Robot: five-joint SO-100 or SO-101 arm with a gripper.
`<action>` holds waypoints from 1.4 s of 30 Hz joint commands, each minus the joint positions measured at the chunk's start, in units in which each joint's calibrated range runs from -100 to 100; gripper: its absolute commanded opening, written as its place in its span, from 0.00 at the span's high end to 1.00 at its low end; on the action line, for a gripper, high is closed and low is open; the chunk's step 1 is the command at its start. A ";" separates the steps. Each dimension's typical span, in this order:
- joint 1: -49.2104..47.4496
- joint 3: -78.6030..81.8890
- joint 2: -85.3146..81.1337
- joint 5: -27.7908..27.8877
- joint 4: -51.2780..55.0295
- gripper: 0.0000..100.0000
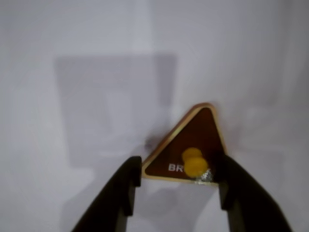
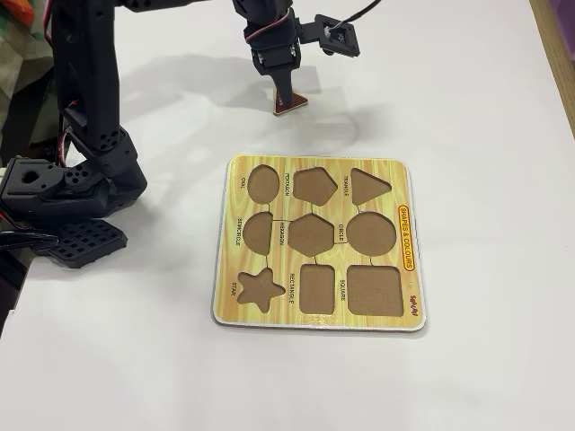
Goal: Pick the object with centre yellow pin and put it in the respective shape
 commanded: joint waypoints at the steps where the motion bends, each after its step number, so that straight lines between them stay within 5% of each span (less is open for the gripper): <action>1: 2.18 -1.53 -0.44 0.35 0.26 0.83; 42: 1.50 -0.27 -1.19 0.35 -0.69 0.91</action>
